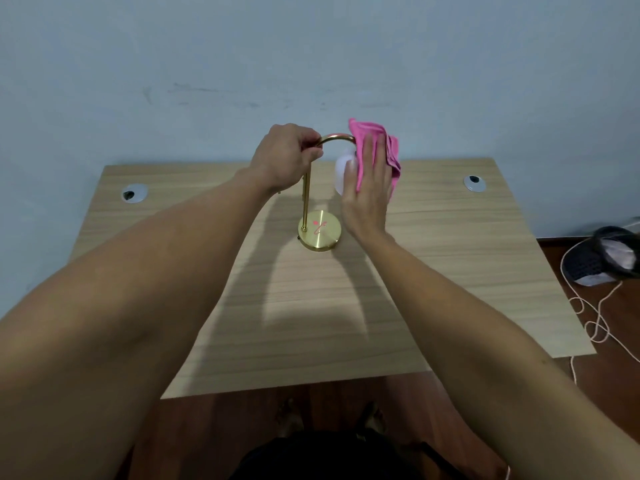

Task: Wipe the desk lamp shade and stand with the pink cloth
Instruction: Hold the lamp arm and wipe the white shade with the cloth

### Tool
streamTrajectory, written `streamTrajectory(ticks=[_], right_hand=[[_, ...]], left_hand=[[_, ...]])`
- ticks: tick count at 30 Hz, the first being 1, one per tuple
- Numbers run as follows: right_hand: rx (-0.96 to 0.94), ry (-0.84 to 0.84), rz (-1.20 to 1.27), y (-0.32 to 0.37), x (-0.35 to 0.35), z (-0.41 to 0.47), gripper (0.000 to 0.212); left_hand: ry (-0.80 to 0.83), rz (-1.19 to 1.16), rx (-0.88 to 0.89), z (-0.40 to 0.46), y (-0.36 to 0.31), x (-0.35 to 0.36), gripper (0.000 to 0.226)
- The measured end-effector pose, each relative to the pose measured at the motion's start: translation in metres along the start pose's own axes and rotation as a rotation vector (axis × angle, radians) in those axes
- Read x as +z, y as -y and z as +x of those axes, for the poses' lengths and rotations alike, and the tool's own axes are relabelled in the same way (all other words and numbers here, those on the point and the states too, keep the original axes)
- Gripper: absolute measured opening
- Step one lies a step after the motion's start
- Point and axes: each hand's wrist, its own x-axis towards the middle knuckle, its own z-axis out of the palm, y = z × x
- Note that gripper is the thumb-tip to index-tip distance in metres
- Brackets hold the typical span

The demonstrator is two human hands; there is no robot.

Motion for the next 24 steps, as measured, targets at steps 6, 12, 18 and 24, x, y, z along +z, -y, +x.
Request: streamTrajectory(ticks=[6,12,18,24], right_hand=[[-0.226,0.11,-0.277,-0.028,-0.008,-0.047,0.062],[-0.496,0.209,-0.652,-0.03,-0.02,-0.036,0.065],[-0.655,0.322,-1.064,0.012,-0.007,-0.002,0.063],[-0.781,0.498,-1.357,0.01,-0.004,-0.014,0.052]], left_hand=[[-0.004,0.008,0.016,-0.001,0.001,0.0,0.015],[0.013,0.023,0.046,-0.001,-0.001,-0.003,0.016],[0.032,0.03,0.061,0.0,0.001,-0.006,0.019],[0.036,0.017,0.058,0.001,0.002,-0.004,0.015]])
